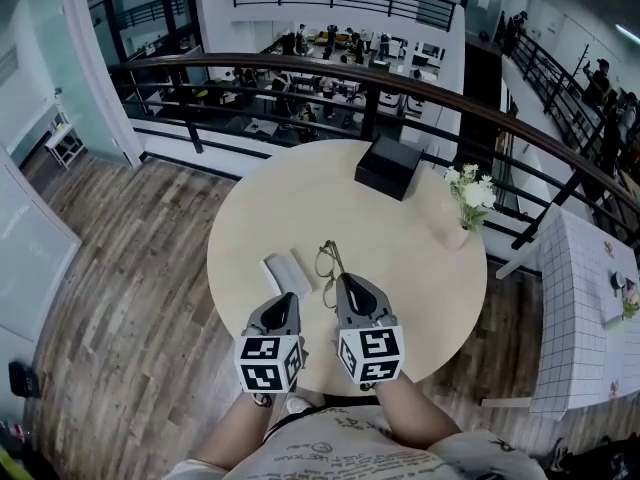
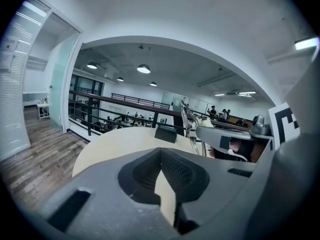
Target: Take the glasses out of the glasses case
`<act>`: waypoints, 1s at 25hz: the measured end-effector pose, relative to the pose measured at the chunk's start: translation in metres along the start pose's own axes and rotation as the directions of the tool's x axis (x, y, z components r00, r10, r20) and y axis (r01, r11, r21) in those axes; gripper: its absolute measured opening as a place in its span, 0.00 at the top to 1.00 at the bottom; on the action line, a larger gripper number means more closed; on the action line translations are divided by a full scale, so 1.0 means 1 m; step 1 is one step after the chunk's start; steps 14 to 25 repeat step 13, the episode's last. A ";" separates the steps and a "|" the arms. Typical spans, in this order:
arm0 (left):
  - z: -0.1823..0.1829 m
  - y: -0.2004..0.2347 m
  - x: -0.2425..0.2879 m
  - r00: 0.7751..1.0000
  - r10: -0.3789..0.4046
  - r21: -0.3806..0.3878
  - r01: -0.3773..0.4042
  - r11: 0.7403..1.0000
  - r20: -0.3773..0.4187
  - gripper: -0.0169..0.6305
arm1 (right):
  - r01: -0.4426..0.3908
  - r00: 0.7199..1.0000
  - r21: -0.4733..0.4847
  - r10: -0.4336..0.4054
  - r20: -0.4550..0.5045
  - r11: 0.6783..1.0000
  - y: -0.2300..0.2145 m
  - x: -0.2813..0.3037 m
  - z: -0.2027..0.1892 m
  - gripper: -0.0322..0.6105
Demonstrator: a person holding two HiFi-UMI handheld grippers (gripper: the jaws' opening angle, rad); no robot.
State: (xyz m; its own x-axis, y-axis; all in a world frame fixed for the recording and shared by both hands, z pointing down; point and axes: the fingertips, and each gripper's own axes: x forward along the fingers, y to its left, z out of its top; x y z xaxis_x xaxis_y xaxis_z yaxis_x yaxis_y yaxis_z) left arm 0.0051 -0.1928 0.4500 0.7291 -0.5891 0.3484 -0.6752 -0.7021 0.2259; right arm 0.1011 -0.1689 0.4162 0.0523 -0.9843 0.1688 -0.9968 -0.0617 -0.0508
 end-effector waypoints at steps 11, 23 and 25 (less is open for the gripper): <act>0.010 0.019 -0.026 1.000 0.003 -0.005 -0.003 1.000 0.007 0.95 | -0.022 1.000 -0.015 0.022 -0.022 1.000 0.037 0.001 0.009 0.91; 0.000 0.009 -0.025 1.000 0.005 -0.004 -0.004 1.000 0.008 0.95 | -0.025 0.999 -0.015 0.024 -0.024 1.000 0.029 -0.008 -0.001 0.91; 0.000 0.009 -0.025 1.000 0.005 -0.004 -0.004 1.000 0.008 0.95 | -0.025 0.999 -0.015 0.024 -0.024 1.000 0.029 -0.008 -0.001 0.91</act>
